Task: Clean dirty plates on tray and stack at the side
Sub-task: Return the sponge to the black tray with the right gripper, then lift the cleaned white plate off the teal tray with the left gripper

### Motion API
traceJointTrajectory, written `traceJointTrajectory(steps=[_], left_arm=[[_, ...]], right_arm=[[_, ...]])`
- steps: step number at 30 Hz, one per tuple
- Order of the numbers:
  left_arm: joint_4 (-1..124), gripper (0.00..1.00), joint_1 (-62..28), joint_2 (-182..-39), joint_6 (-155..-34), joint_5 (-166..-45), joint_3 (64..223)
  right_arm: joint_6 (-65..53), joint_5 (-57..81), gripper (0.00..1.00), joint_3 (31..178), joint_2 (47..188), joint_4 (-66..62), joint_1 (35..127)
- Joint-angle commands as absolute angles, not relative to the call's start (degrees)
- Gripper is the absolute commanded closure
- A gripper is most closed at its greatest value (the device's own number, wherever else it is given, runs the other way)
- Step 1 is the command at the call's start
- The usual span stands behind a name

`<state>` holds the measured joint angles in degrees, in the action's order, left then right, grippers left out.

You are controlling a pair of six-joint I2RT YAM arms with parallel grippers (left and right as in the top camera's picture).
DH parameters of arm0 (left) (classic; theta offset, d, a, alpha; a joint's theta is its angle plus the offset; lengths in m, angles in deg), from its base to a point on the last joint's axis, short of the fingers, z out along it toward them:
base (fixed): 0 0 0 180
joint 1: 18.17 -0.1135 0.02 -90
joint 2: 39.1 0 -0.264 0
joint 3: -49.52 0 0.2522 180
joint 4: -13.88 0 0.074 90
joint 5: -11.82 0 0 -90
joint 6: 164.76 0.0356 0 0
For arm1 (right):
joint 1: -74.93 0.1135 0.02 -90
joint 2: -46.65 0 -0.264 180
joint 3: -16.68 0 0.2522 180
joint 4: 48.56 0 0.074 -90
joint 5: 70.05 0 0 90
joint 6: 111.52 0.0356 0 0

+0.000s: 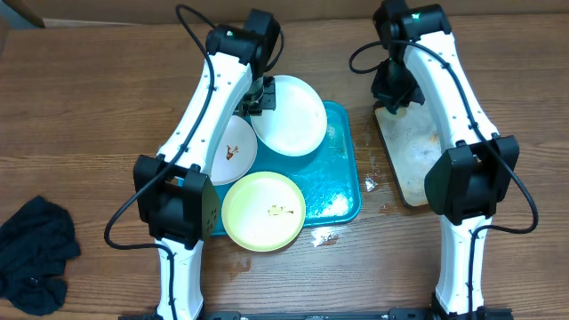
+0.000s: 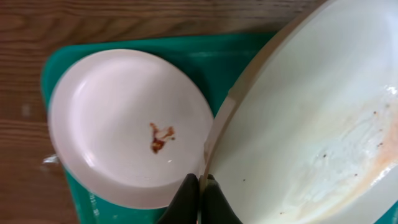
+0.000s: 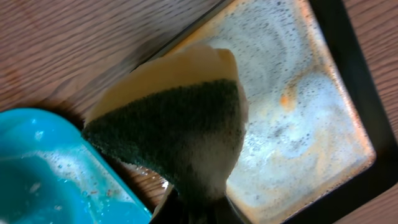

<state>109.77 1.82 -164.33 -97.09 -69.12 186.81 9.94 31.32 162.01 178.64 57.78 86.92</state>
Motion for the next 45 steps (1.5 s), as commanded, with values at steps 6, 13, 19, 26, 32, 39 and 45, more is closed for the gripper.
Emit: traceJointTrajectory(steps=[6, 13, 19, 26, 32, 39, 45], left_arm=[[116.1, 0.96, 3.7, -164.6, -101.2, -53.5, 189.8], [120.8, 0.96, 5.7, -164.6, -105.8, -42.8, 189.8], [123.6, 0.96, 9.7, -164.6, -107.1, -34.2, 189.8], [124.5, 0.96, 14.6, -164.6, -108.2, -26.6, 189.8], [124.5, 0.96, 16.8, -164.6, -108.2, -19.9, 189.8], [124.5, 0.96, 16.7, -164.6, -108.2, -17.5, 189.8], [124.2, 0.96, 17.0, -164.6, -108.8, -15.8, 189.8]], right_arm=[[9.9, 32.4, 0.96, 163.6, 176.2, 57.2, 86.0], [9.9, 32.4, 0.96, 163.6, 176.2, 57.1, 86.0], [9.5, 32.4, 0.96, 163.5, 176.2, 57.1, 86.0], [8.6, 32.4, 0.96, 163.4, 176.2, 57.2, 86.0], [8.6, 32.3, 0.96, 162.8, 176.2, 57.7, 85.6], [8.6, 32.4, 0.96, 162.7, 176.2, 58.8, 82.7], [8.6, 32.4, 0.96, 162.7, 176.3, 60.7, 76.8]])
